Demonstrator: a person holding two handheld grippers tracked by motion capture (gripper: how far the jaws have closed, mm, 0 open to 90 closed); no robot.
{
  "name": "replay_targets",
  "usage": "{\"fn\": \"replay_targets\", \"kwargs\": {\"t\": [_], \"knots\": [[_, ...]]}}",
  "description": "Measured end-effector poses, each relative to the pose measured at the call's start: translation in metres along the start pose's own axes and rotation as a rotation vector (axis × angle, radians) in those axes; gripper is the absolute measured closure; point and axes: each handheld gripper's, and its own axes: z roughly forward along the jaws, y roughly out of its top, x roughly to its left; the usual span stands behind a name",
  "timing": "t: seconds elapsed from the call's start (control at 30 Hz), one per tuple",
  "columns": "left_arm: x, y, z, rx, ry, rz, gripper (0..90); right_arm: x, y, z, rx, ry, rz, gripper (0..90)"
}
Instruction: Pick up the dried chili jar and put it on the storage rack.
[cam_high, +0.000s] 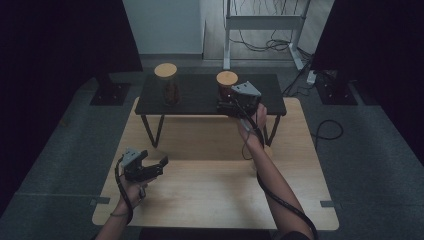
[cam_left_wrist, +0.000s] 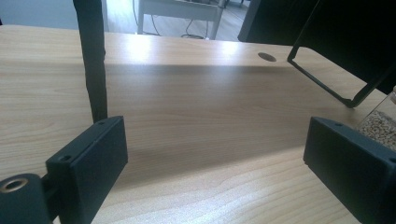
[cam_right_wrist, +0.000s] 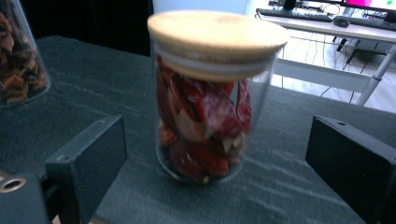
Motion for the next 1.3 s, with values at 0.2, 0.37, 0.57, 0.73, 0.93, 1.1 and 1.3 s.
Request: {"fn": "replay_targets", "kwargs": {"t": [0.2, 0.37, 0.57, 0.73, 0.93, 1.1, 1.3], "knots": [[-0.001, 0.0, 0.0, -0.002, 0.0, 0.004, 6.0, -0.001, -0.008, -0.008, 0.002, 0.005, 0.002, 5.3], [-0.003, 0.0, 0.0, -0.002, 0.0, 0.008, 6.0, 0.0, -0.017, -0.018, -0.008, 0.004, 0.001, 5.9], [-0.004, 0.0, 0.0, 0.001, -0.002, 0.012, 6.0, 0.0, -0.029, -0.033, -0.021, 0.014, 0.002, 6.6], [-0.004, 0.0, 0.0, 0.003, -0.002, 0.014, 6.0, 0.001, -0.036, -0.042, -0.031, 0.016, 0.001, 7.5], [-0.005, -0.001, 0.0, 0.003, -0.002, 0.017, 6.0, 0.003, -0.048, -0.052, -0.027, 0.024, 0.009, 7.7], [-0.005, 0.0, 0.0, 0.004, 0.0, 0.016, 6.0, 0.004, -0.057, -0.057, -0.018, 0.025, 0.016, 7.7], [-0.006, -0.001, 0.001, 0.008, 0.001, 0.018, 6.0, 0.005, -0.071, -0.065, 0.0, 0.024, 0.029, 7.7]]}}
